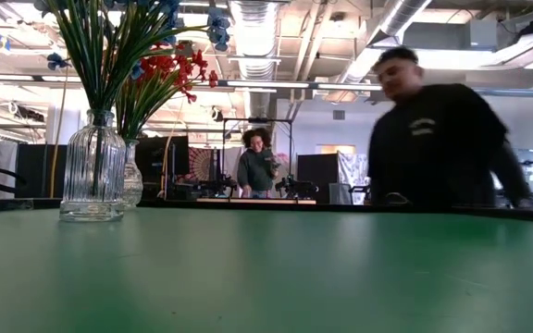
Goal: Sort flowers into vase by color
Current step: Put the yellow flower into the yellow vase
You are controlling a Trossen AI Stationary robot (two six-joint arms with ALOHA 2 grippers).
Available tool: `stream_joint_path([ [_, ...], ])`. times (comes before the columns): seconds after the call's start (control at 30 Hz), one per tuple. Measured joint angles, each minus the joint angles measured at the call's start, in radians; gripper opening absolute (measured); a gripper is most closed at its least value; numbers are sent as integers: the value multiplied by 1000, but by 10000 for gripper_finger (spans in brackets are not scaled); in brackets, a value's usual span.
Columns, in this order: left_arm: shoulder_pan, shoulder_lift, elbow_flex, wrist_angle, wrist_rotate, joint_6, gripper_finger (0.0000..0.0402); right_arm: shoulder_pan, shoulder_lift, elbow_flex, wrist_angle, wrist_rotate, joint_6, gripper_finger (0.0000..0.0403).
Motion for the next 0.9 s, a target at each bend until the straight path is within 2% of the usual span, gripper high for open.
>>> stream_joint_path([
  [0.13,0,-2,19,-65,228,-3,0,27,-12,0,-50,0,0,299],
  [0.23,0,-1,19,-150,336,-3,0,47,-12,0,-64,1,0,299],
  [0.33,0,-2,1,-201,374,-8,0,63,-12,0,-74,2,1,299],
  [0.5,0,-1,-66,-189,453,-3,0,78,-12,0,-95,2,24,299],
  [0.6,0,-8,-126,-185,466,-4,0,77,-12,0,-115,3,48,299],
  [0.9,-38,-102,-390,44,491,-31,0,76,-12,0,-197,3,98,299],
])
